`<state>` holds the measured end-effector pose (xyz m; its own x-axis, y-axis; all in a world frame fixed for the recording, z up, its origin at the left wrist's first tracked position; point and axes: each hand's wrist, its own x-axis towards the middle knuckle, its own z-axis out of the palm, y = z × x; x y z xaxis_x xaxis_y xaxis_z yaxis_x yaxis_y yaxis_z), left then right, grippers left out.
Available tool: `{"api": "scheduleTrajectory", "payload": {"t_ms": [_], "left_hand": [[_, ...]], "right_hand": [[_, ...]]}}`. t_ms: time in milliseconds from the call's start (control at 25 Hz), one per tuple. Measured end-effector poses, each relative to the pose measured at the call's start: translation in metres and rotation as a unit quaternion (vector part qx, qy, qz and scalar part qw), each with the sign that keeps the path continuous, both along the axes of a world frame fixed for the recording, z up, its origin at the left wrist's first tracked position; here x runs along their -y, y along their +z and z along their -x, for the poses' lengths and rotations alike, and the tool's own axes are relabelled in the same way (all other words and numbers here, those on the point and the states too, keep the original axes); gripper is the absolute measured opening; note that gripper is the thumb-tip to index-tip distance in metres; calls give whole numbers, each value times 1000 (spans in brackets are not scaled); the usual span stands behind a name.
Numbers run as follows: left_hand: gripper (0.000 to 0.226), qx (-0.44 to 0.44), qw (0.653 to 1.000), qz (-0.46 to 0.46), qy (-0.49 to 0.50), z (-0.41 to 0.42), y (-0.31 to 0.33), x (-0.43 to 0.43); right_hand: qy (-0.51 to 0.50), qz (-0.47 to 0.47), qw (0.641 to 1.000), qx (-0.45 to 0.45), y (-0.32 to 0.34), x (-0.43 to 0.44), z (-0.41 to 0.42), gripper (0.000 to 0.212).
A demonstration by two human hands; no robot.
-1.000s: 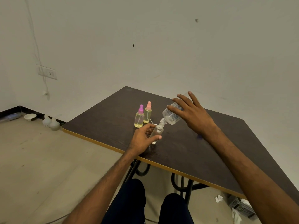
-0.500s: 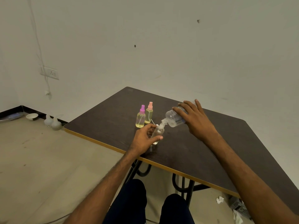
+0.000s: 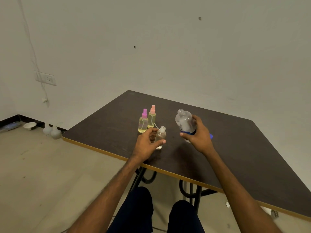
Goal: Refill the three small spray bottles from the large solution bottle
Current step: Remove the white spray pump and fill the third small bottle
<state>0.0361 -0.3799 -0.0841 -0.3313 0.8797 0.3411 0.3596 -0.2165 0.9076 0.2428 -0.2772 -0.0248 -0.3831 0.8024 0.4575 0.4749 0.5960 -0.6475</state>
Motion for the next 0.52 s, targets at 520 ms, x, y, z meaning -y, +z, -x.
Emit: {"api": "scheduleTrajectory", "payload": {"t_ms": [520], "left_hand": [[49,5,999,5,33,-2,4,2]], "right_hand": [[-105,152,975,-121,-29,-17,2,94]]}}
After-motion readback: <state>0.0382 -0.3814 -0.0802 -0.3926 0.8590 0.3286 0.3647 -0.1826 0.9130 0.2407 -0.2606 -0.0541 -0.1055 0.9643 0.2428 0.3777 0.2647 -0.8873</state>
